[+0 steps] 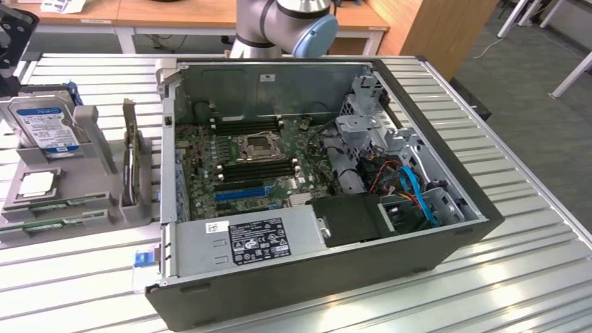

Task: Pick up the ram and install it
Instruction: 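Reach for the ram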

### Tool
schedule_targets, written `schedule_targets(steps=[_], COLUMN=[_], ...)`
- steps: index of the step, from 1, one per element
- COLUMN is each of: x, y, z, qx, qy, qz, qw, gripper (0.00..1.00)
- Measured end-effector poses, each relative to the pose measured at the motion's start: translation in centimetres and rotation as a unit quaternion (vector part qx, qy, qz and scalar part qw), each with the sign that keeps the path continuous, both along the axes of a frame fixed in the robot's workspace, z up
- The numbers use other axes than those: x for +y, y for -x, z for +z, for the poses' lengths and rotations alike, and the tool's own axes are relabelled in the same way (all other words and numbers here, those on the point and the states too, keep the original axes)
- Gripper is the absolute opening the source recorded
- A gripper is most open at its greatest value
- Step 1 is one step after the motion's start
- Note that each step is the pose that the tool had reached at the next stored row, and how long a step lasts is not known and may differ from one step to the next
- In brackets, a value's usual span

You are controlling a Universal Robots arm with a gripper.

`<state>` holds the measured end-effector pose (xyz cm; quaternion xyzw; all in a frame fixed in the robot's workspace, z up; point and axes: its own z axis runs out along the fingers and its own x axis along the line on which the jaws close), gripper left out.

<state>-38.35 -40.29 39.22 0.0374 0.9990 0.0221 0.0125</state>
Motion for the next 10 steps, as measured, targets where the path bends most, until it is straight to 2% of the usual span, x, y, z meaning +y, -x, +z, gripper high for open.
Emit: schedule_targets(steps=[10], x=[-0.59], y=[0.00], z=[0.00], qx=[0.0000], qy=[0.0000], qz=[0.000], qw=[1.0000], gripper=[0.10])
